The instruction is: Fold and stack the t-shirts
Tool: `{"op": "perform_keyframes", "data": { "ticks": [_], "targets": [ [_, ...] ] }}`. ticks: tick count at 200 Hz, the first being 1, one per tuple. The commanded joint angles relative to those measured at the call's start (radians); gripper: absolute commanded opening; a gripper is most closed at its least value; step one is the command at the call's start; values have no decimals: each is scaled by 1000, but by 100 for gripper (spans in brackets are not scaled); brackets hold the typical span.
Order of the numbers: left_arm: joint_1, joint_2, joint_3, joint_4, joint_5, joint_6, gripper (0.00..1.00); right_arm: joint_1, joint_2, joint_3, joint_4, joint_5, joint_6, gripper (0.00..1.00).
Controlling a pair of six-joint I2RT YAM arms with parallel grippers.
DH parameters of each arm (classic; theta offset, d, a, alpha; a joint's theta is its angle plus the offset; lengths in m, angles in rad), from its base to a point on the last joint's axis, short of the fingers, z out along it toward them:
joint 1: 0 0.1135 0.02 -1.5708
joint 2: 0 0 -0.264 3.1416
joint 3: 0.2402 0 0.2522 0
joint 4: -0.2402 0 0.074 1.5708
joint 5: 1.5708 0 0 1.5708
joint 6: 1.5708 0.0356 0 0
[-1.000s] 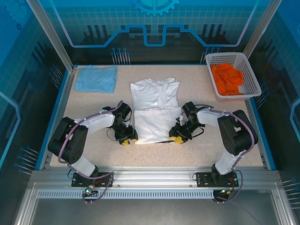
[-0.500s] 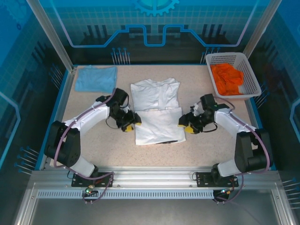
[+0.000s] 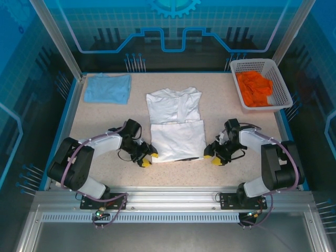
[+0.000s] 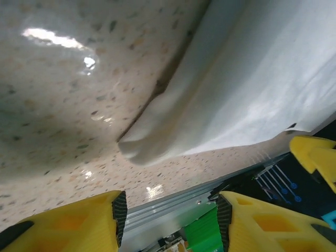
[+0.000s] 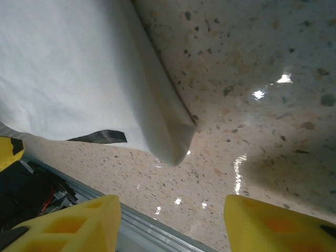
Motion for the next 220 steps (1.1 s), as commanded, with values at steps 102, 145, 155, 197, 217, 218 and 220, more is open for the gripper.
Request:
{"op": "perform_keyframes", "data": {
  "ticks": [102,145,155,197,217,218,220],
  "targets": [
    [-9,134,18,43,-37,28,18,59,104,71,48,100,19,21],
    [-9,146,89,-22,-108,71,4,54,125,89,45,123,25,4],
    [-10,150,104,-32,-116,86,0,55,124,91,41,127,21,0],
    [-14,153,152,-195,-157,228,0,68,102,75,-16,123,-3,0],
    [-22,103,98,-240,-134,247,0,99,51,24,-47,115,-6,0],
    [-23,99,95,-241,-131,248,0,102,47,21,-49,113,-7,0],
    [-24,92,87,-246,-127,250,0,105,41,16,-52,112,-7,0]
  ]
}}
